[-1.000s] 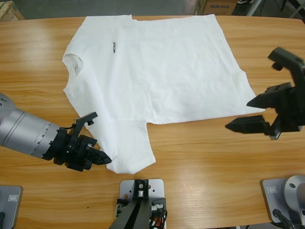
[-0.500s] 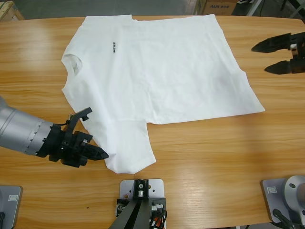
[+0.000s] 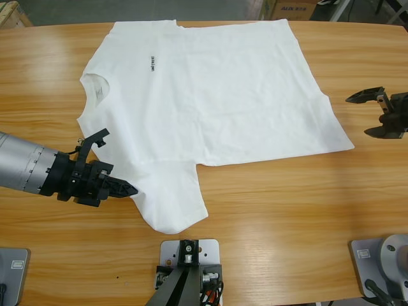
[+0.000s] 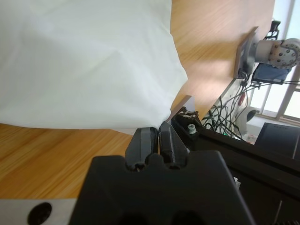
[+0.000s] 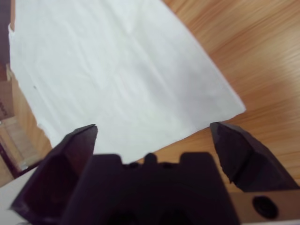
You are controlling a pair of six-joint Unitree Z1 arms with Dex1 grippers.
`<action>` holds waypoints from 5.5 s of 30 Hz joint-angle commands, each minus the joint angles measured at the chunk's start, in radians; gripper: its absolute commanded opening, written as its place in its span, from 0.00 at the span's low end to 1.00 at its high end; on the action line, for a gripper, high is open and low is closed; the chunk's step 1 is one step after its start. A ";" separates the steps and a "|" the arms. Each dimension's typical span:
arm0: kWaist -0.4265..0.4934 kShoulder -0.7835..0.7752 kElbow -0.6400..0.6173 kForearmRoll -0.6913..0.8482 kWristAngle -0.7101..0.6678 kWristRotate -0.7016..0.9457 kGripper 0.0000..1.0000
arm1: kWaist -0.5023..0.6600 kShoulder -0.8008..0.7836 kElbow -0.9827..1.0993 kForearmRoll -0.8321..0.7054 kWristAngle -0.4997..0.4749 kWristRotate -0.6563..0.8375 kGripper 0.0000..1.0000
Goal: Fold clothes
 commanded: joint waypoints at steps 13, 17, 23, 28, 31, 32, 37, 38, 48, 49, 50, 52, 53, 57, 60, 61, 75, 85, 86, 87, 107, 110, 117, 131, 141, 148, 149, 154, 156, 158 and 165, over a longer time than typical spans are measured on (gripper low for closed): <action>0.037 -0.030 -0.015 0.054 0.012 -0.007 0.00 | -0.014 0.096 0.146 -0.158 -0.094 0.144 0.98; 0.039 -0.035 -0.027 0.073 0.011 -0.006 0.00 | -0.014 0.138 0.160 -0.201 -0.101 0.158 0.98; 0.039 -0.042 -0.034 0.089 0.012 -0.006 0.00 | -0.014 0.193 0.172 -0.251 -0.103 0.158 0.98; 0.040 -0.044 -0.034 0.096 0.012 -0.006 0.00 | -0.014 0.208 0.175 -0.262 -0.103 0.156 0.94; 0.040 -0.044 -0.035 0.096 0.012 -0.006 0.00 | -0.014 0.213 0.177 -0.269 -0.100 0.149 0.83; 0.040 -0.045 -0.035 0.096 0.012 -0.005 0.00 | -0.014 0.214 0.177 -0.270 -0.101 0.147 0.79; 0.040 -0.045 -0.035 0.096 0.012 -0.003 0.00 | -0.014 0.219 0.178 -0.271 -0.087 0.143 0.40; 0.040 -0.045 -0.035 0.096 0.012 -0.003 0.00 | -0.014 0.221 0.178 -0.271 -0.086 0.141 0.35; 0.040 -0.042 -0.036 0.097 0.012 0.000 0.00 | -0.014 0.222 0.183 -0.273 -0.077 0.135 0.00; 0.040 -0.042 -0.035 0.098 0.012 0.001 0.00 | -0.014 0.221 0.184 -0.274 -0.077 0.135 0.00; 0.040 -0.042 -0.035 0.099 0.012 0.002 0.00 | -0.014 0.221 0.184 -0.274 -0.077 0.135 0.00; 0.040 -0.042 -0.035 0.099 0.012 0.002 0.00 | -0.014 0.222 0.184 -0.275 -0.078 0.133 0.00; 0.040 -0.042 -0.035 0.099 0.012 0.003 0.00 | -0.014 0.223 0.186 -0.276 -0.078 0.132 0.00; 0.040 -0.041 -0.035 0.099 0.012 0.003 0.00 | -0.014 0.221 0.189 -0.282 -0.077 0.127 0.00; 0.040 -0.041 -0.036 0.099 0.012 0.005 0.00 | -0.014 0.216 0.189 -0.283 -0.068 0.119 0.00; 0.042 -0.043 -0.036 0.100 0.012 0.005 0.00 | -0.014 0.210 0.190 -0.283 -0.063 0.116 0.00; 0.231 -0.165 -0.142 0.299 0.012 0.090 0.00 | -0.014 0.019 0.142 -0.142 -0.022 0.104 0.00; 0.280 -0.223 -0.145 0.364 0.029 0.101 0.00 | -0.014 -0.057 0.134 -0.066 -0.057 0.107 0.00; 0.285 -0.236 -0.145 0.373 0.030 0.101 0.00 | -0.014 -0.061 0.134 -0.061 -0.057 0.108 0.00; 0.289 -0.251 -0.145 0.385 0.040 0.100 0.00 | -0.015 -0.066 0.134 -0.056 -0.060 0.108 0.00; 0.336 -0.280 -0.146 0.439 0.134 0.077 0.00 | -0.047 -0.094 0.131 -0.031 -0.081 0.106 0.00; 0.348 -0.290 -0.146 0.441 0.136 0.077 0.00 | -0.047 -0.100 0.126 -0.031 -0.085 0.105 0.00; 0.373 -0.305 -0.147 0.444 0.142 0.078 0.00 | -0.047 -0.101 0.104 -0.031 -0.079 0.090 0.00; 0.394 -0.308 -0.146 0.444 0.154 0.077 0.00 | -0.047 -0.121 0.090 -0.031 -0.083 0.081 0.00; 0.421 -0.312 -0.161 0.444 0.158 0.078 0.00 | -0.047 -0.067 0.028 -0.036 -0.063 0.059 0.00; 0.447 -0.281 -0.219 0.453 0.160 0.084 0.00 | -0.047 -0.028 -0.004 -0.039 -0.040 0.027 0.00; 0.447 -0.273 -0.227 0.454 0.160 0.084 0.00 | -0.047 -0.020 -0.010 -0.040 -0.034 0.023 0.00; 0.447 -0.246 -0.253 0.454 0.160 0.084 0.00 | -0.042 0.031 -0.048 -0.042 0.000 -0.008 0.00; 0.447 -0.239 -0.254 0.454 0.160 0.084 0.00 | -0.032 0.047 -0.065 -0.043 0.008 -0.015 0.00; 0.448 -0.233 -0.254 0.454 0.160 0.086 0.00 | -0.019 0.063 -0.083 -0.043 0.011 -0.018 0.00; 0.461 -0.219 -0.266 0.454 0.160 0.086 0.00 | 0.003 0.111 -0.152 -0.040 0.019 -0.029 0.00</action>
